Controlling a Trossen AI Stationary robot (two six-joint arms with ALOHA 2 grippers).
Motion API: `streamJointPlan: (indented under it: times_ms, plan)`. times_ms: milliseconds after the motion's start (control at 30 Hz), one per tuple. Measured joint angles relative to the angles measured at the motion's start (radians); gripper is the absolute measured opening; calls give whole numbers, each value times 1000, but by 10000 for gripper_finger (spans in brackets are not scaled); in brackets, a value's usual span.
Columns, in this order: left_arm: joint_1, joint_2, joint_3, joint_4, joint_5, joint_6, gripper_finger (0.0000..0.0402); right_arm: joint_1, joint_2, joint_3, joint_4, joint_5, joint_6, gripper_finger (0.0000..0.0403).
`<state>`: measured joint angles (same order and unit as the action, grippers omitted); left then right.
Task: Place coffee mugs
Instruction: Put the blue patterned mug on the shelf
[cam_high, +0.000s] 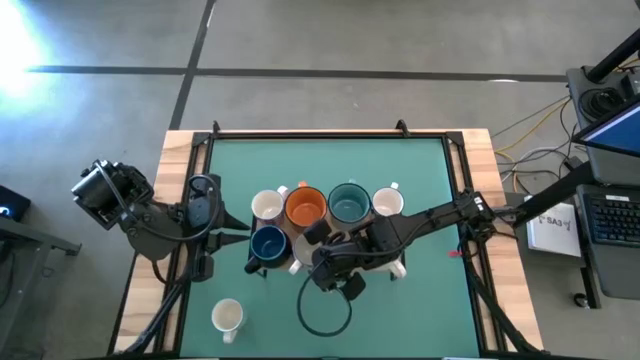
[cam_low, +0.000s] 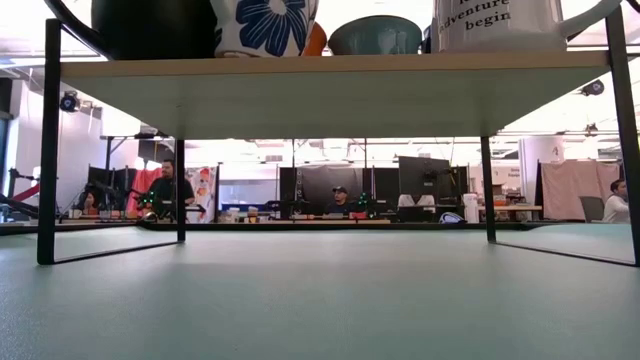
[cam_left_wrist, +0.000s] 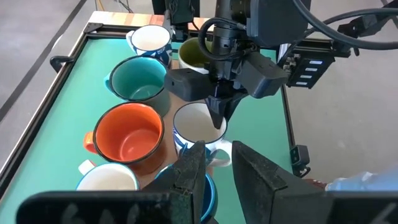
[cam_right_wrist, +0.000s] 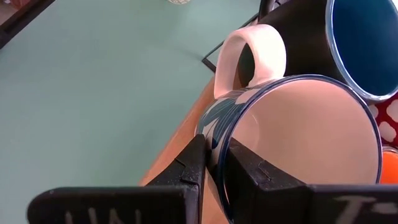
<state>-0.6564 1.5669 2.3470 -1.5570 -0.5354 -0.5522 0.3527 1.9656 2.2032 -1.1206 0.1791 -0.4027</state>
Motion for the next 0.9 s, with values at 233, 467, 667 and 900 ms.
streamJointPlan:
  times_ms: [233,467,667,900]
  plan:
    - [0,0,0,0,0,0,61,0,0,0,0,2,2,34]
    - [0,0,0,0,-1,-8,61,0,0,0,0,4,2,35]
    - [0,0,0,0,-1,-8,61,0,0,0,6,7,-1,59]
    - [0,0,0,0,-2,-8,61,-1,0,0,9,32,2,80]
